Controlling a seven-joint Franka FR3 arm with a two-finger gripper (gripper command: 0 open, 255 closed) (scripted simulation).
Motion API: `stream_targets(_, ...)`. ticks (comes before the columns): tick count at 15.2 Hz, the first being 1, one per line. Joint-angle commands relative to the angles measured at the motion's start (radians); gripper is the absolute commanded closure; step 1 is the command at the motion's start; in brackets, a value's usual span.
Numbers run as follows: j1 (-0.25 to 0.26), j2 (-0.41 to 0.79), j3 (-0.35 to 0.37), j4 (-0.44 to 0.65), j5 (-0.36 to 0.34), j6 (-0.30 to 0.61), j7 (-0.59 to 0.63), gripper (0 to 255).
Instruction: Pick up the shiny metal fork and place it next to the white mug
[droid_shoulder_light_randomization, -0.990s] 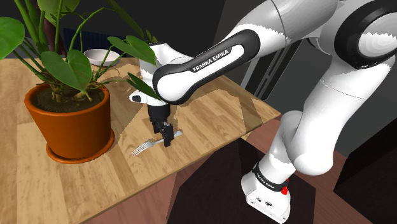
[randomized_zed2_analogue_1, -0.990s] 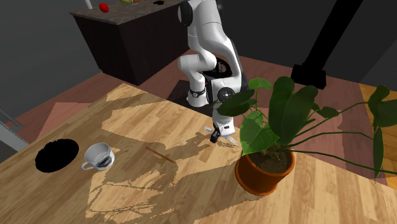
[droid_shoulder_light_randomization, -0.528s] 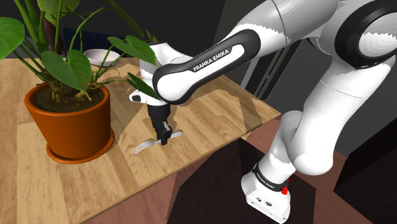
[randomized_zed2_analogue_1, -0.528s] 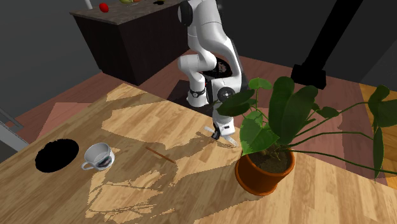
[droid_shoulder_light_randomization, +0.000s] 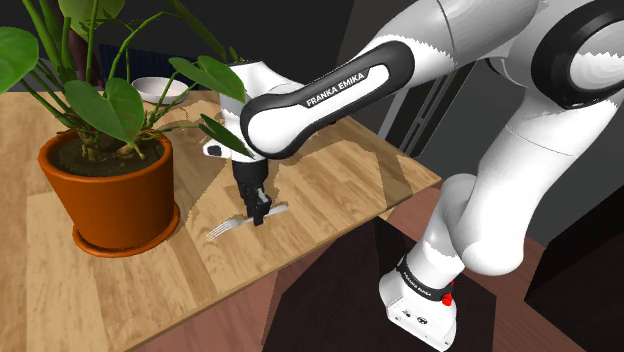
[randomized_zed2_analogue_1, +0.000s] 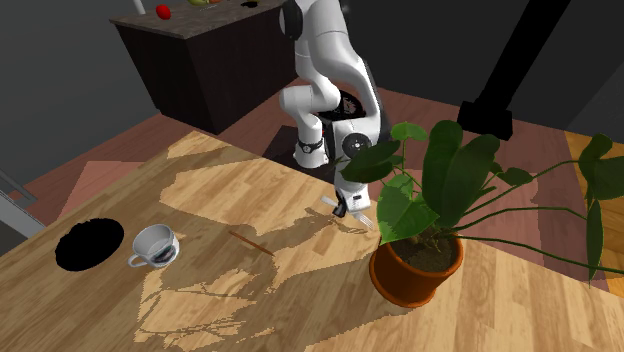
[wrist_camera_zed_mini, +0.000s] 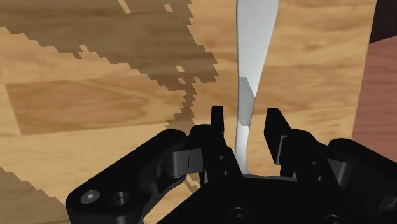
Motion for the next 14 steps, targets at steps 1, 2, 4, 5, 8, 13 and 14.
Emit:
stream_targets(1, -0.001, -0.016, -0.001, 0.009, 0.0, -0.026, -0.001, 255)
stream_targets(2, -0.002, -0.024, -0.001, 0.014, 0.0, -0.039, 0.0, 255)
stream_targets(4, -0.002, -0.04, -0.002, 0.025, 0.0, -0.066, 0.0, 255)
stream_targets(5, -0.002, -0.047, -0.002, 0.031, 0.0, -0.079, 0.001, 255)
stream_targets(8, -0.003, -0.069, -0.002, 0.05, 0.001, -0.119, 0.002, 255)
stream_targets(13, -0.003, -0.1, -0.003, 0.085, 0.001, -0.186, 0.005, 255)
stream_targets(14, -0.003, -0.106, -0.004, 0.093, 0.001, -0.199, 0.006, 255)
